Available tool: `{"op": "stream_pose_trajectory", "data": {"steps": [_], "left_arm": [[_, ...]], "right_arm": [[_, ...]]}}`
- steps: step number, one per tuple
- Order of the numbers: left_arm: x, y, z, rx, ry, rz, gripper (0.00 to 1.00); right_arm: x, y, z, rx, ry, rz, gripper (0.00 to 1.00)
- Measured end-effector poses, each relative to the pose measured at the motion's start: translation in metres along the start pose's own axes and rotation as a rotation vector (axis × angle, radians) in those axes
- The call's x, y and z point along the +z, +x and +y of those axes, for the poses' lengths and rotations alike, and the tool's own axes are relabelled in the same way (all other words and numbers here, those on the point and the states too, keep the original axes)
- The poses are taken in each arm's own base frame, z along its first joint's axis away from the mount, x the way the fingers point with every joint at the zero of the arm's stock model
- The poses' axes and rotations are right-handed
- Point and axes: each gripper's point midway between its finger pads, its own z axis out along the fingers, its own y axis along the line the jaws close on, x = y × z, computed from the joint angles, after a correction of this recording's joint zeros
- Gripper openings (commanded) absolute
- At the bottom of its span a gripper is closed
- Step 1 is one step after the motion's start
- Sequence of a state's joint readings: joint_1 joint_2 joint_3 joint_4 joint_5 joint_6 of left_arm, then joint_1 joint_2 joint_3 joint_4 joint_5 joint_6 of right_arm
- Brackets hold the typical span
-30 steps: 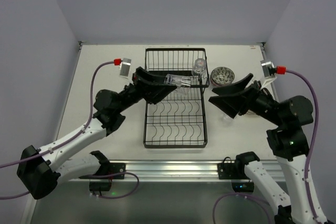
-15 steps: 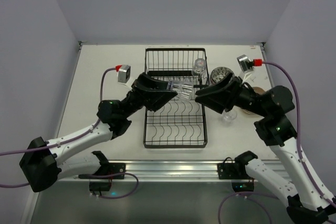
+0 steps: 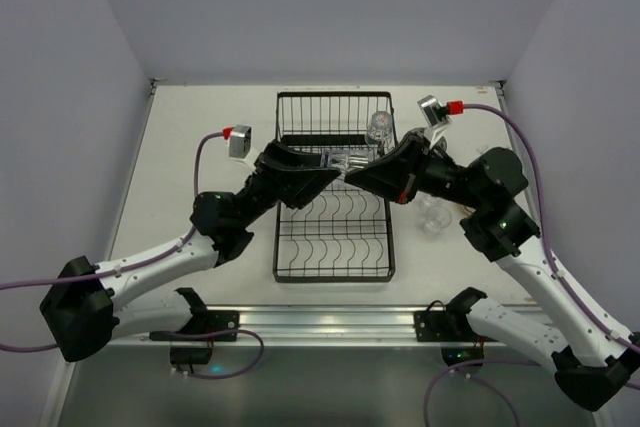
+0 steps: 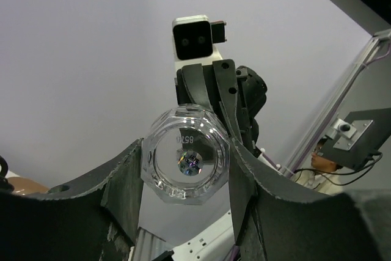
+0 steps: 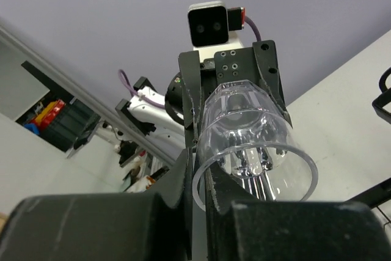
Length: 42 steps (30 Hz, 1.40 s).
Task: Unload the mixed dishes from the dish rack
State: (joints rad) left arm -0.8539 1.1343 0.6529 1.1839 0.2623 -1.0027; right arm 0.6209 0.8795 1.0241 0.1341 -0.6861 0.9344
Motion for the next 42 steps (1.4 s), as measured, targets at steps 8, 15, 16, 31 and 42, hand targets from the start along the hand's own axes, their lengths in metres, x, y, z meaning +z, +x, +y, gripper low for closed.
{"op": "stream_pose_trajectory", "data": {"steps": [8,15,16,31,42], "left_arm": [[-0.006,-0.005,0.005,0.043,-0.074,-0.005,1.00],[-0.029,-0.052,0.000,0.265,-0.305,-0.045,1.00],[-0.032,-0.060,-0.002,0.297,-0.338,-0.055,1.00],[-0.156,-0.063,0.059,0.629,-0.963,0.356,1.00],[-0.218,-0.020,0.102,0.678,-1.072,0.553,1.00]], "right_arm": [[-0.005,-0.005,-0.015,-0.055,0.108,-0.051,0.00],[-0.064,-0.017,-0.064,-0.115,0.559,-0.141,0.00],[-0.080,-0.020,-0.075,-0.125,0.660,-0.154,0.00],[-0.243,0.090,-0.244,0.206,1.636,0.362,0.00],[-0.265,0.132,-0.254,0.323,1.714,0.393,0.00]]}}
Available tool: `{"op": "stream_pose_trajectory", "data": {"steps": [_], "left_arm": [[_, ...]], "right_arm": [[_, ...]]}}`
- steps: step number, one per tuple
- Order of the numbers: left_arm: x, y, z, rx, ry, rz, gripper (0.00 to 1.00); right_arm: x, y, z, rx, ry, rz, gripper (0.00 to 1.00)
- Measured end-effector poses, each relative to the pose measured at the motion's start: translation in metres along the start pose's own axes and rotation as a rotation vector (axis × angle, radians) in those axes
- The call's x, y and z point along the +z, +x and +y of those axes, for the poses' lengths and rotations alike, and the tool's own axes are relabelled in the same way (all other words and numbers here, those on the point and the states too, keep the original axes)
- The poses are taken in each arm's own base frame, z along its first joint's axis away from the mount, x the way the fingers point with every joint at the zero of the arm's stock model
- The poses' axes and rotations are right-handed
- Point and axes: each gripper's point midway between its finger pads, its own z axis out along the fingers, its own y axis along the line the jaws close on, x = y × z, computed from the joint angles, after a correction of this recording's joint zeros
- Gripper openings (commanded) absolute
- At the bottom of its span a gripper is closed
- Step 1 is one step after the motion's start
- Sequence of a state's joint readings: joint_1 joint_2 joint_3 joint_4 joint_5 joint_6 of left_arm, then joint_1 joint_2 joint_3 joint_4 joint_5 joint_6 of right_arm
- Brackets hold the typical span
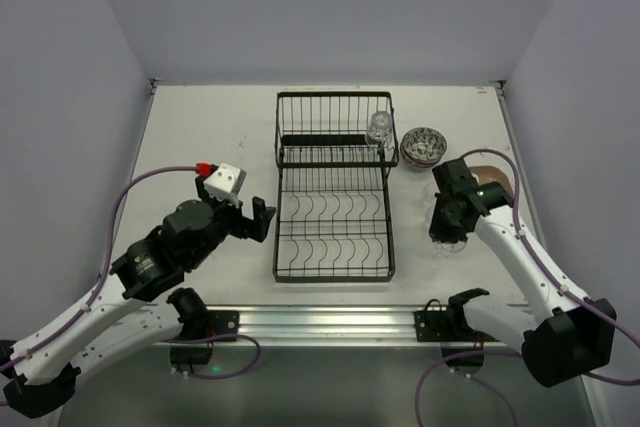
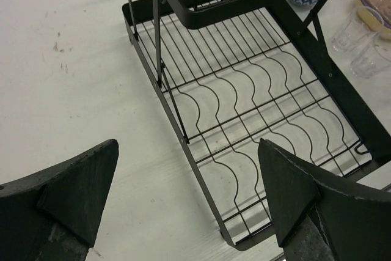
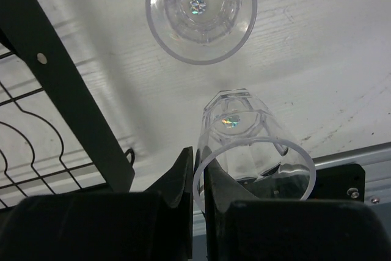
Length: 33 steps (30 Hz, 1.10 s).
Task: Unload the mixed dishes from the dish rack
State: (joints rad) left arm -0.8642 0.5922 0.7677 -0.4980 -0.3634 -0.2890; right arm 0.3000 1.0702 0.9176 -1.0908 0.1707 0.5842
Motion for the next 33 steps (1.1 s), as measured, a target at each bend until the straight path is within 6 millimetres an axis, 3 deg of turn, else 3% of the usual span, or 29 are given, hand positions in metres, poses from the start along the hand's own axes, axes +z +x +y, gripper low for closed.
{"op": "stream_pose_trajectory", "data": {"steps": [4,11,16,33], "left_arm": [[0.003,0.008,0.001,0.027,-0.002,0.023,1.00],[-0.002,0.006,-0.001,0.022,0.022,0.001,1.00],[-0.009,0.004,-0.002,0.012,0.044,-0.025,1.00],[-0.011,0.005,-0.005,0.030,0.075,-0.030,1.00]], "right_arm": [[0.019,0.009,0.000,0.022,0.015,0.032,0.00],[0.043,0.000,0.013,0.064,0.012,0.029,0.00],[0.061,0.006,0.013,0.074,0.044,0.064,0.00],[0.076,-0.009,0.015,0.085,0.096,0.070,0.00]]}}
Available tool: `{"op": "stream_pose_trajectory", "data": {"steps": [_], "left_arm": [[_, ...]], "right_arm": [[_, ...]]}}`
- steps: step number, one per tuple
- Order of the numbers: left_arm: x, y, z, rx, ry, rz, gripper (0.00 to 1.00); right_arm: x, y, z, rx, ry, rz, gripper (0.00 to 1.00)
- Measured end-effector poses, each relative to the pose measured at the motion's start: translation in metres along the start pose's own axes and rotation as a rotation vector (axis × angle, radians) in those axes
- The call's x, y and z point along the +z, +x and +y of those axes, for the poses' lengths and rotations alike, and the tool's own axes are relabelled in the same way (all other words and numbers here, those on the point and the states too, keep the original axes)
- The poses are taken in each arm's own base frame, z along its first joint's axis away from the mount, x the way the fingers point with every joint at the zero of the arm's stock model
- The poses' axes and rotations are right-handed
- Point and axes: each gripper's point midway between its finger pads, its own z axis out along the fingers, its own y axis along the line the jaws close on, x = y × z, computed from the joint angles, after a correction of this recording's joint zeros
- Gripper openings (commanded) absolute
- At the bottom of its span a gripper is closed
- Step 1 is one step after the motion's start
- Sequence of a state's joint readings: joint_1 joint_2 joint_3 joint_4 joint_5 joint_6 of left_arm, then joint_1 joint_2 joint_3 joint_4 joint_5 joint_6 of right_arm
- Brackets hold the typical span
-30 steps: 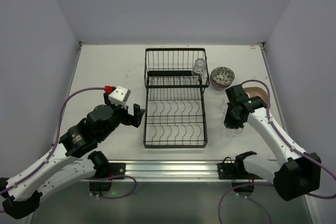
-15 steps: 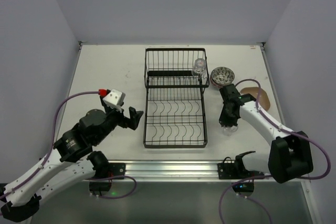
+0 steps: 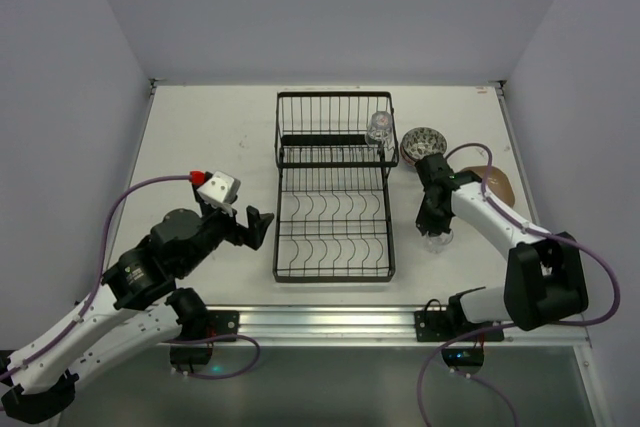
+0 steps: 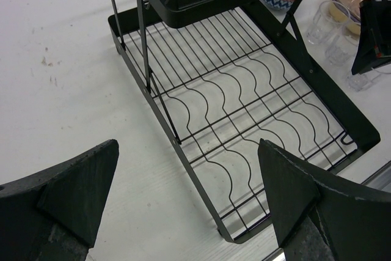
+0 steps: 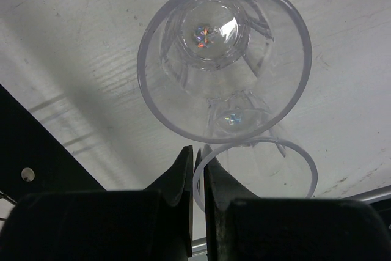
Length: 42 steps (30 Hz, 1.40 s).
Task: Unload the mixed dishes from the dish rack
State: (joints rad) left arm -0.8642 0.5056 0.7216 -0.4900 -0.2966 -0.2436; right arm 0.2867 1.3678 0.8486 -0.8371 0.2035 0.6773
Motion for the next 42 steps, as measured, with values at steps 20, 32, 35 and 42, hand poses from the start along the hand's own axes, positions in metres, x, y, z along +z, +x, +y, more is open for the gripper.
{"op": "stream_pose_trajectory", "data": {"steps": [20,32,35,42], "left_arm": [[0.000,0.000,-0.001,0.002,0.006,0.001,1.00],[0.001,0.001,-0.002,0.002,0.013,0.004,1.00],[0.001,0.001,-0.003,0.002,0.015,0.004,1.00],[0.000,0.000,-0.004,0.002,0.024,0.002,1.00]], "right_arm": [[0.005,-0.010,-0.004,0.026,0.009,-0.023,0.24],[0.005,-0.011,-0.007,0.033,0.017,-0.031,0.32],[0.002,-0.013,-0.010,0.039,0.023,-0.047,0.32],[-0.003,-0.017,-0.014,0.055,0.026,-0.067,0.32]]}}
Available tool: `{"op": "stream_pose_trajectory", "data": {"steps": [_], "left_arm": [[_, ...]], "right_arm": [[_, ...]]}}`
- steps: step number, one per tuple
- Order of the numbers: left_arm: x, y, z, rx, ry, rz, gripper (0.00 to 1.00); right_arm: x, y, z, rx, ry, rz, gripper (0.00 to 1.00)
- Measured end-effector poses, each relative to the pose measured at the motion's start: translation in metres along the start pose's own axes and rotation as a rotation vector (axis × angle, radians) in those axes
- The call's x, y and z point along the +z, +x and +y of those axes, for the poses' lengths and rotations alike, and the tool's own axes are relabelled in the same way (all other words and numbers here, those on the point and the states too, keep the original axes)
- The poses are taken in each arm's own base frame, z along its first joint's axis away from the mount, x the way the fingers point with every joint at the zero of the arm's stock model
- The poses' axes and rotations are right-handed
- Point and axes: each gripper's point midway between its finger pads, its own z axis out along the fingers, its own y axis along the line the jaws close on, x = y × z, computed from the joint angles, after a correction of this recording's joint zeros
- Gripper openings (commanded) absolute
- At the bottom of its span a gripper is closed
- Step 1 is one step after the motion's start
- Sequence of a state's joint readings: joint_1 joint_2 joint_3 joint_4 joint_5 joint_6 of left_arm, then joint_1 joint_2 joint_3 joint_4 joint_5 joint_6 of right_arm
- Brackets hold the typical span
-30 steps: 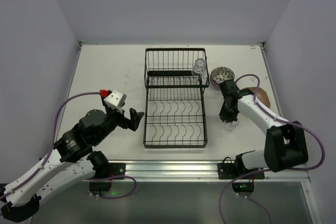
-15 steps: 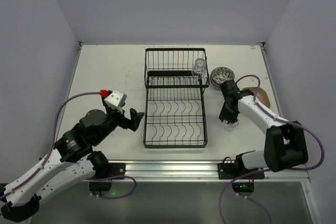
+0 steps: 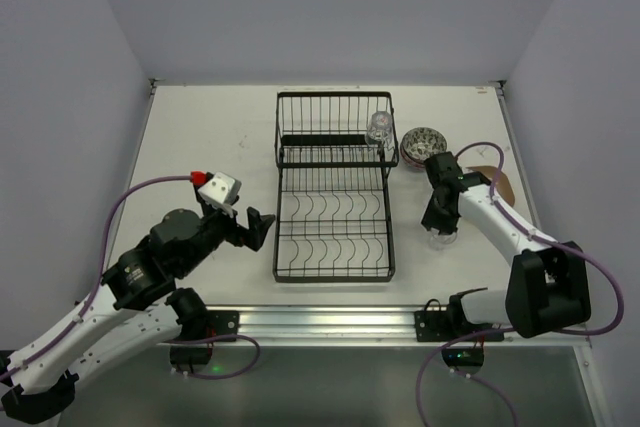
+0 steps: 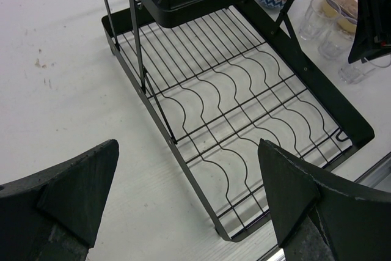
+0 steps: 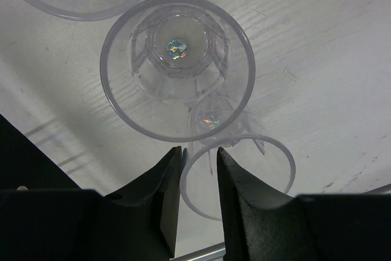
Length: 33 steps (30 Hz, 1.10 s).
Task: Unload the mixed dishes from the dish rack
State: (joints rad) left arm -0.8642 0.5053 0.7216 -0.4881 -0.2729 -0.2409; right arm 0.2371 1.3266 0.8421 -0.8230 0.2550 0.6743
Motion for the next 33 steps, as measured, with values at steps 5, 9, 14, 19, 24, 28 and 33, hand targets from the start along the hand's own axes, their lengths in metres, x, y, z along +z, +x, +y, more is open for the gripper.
{"op": "stream_pose_trajectory", "data": {"steps": [5,9,14,19,24,28,33], "left_arm": [[-0.001,-0.001,0.000,0.000,0.004,-0.006,1.00],[-0.001,-0.001,-0.001,0.001,0.007,-0.004,1.00],[0.003,0.003,-0.004,0.006,0.016,0.020,1.00],[0.007,-0.007,-0.012,0.007,0.038,0.035,1.00],[0.013,-0.048,-0.028,-0.004,0.083,0.004,1.00],[0.028,-0.096,-0.047,0.004,0.120,-0.036,1.00],[0.073,-0.151,-0.073,0.075,0.160,-0.079,1.00]], "right_arm": [[-0.001,0.000,-0.003,0.001,0.011,-0.001,0.36],[-0.002,0.002,-0.005,-0.002,0.016,0.005,0.49],[-0.015,-0.001,-0.006,0.005,-0.012,-0.023,0.57],[-0.055,-0.019,0.000,0.021,-0.107,-0.105,0.64],[-0.120,-0.042,0.003,0.039,-0.259,-0.256,0.84],[-0.190,-0.054,0.001,0.039,-0.456,-0.449,0.99],[-0.271,-0.037,-0.003,0.011,-0.774,-0.671,0.99]]}}
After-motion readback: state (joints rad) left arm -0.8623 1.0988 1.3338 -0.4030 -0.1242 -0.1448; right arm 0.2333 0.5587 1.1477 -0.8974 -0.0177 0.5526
